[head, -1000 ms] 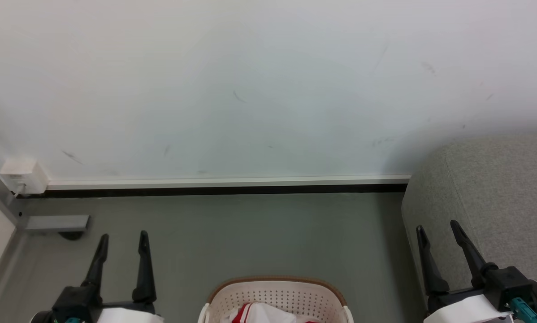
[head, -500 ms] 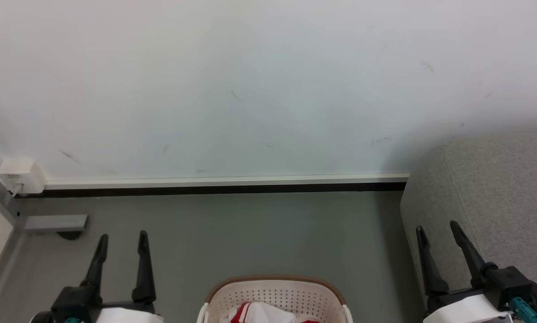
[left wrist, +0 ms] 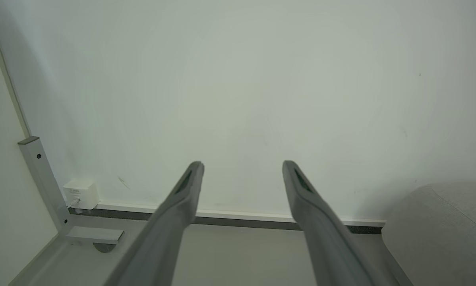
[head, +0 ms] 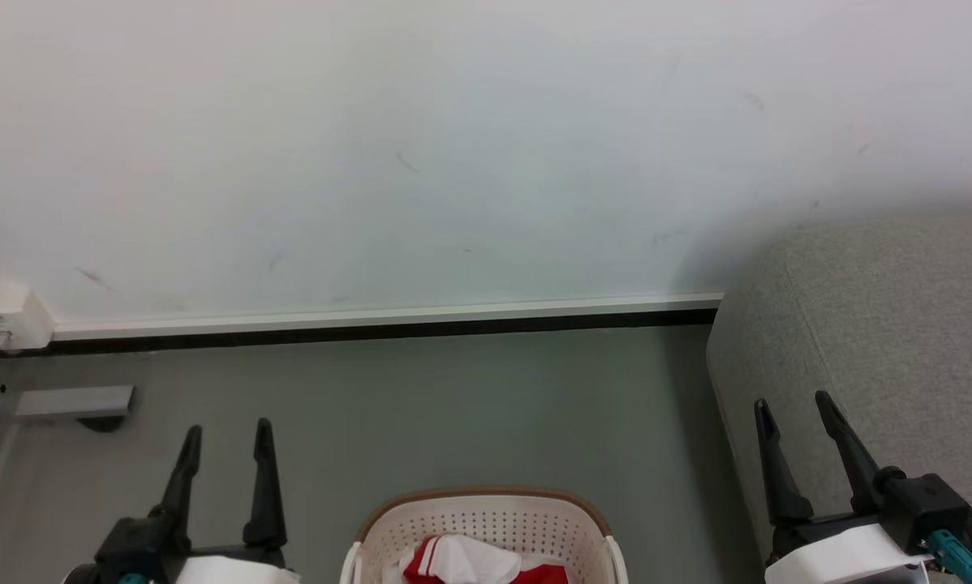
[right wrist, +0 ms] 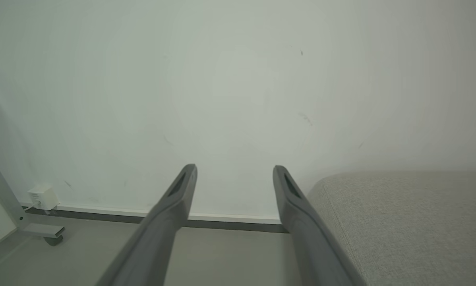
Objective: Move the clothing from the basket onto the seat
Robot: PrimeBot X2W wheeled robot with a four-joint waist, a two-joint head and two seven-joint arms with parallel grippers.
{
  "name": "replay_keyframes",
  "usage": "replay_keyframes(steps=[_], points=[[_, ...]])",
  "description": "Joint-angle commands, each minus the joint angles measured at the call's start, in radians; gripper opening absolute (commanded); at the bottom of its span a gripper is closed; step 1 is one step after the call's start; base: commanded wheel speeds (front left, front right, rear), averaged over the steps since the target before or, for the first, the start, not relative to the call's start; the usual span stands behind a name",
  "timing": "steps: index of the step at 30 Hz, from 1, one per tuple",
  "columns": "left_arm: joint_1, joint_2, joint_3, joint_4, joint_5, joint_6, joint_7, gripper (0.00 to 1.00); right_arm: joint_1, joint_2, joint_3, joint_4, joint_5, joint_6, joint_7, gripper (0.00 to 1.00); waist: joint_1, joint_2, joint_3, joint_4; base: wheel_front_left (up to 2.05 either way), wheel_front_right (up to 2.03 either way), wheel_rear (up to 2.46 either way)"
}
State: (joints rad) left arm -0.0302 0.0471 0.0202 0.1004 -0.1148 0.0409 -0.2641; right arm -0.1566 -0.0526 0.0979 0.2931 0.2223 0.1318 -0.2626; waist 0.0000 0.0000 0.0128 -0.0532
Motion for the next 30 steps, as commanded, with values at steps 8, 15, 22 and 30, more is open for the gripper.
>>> replay_keyframes(steps=[8, 15, 22, 30], points=[[-0.044, 0.006, -0.024, 0.024, -0.021, -0.009, -0.001, 1.0, -0.034, 0.002, -0.015, -0.028, 0.029, -0.002, -0.003, 1.0, 0.0, 0.0, 0.087, -0.036, 0.0, 0.0, 0.0], [-0.128, 0.006, -0.055, 0.063, -0.04, -0.029, -0.001, 1.0, -0.082, 0.002, -0.027, -0.06, 0.061, -0.002, -0.003, 1.0, 0.0, 0.0, 0.195, -0.066, 0.0, 0.0, 0.0], [-0.225, 0.006, -0.08, 0.159, -0.058, -0.071, -0.001, 1.0, -0.142, 0.002, -0.004, -0.092, 0.123, -0.002, -0.003, 1.0, 0.0, 0.0, 0.306, -0.1, 0.0, 0.0, 0.0], [-0.35, 0.01, -0.096, 0.349, -0.039, -0.118, -0.001, 1.0, -0.2, 0.002, -0.003, -0.146, 0.259, -0.002, -0.003, 1.0, 0.0, 0.0, 0.439, -0.121, 0.0, 0.0, 0.0]])
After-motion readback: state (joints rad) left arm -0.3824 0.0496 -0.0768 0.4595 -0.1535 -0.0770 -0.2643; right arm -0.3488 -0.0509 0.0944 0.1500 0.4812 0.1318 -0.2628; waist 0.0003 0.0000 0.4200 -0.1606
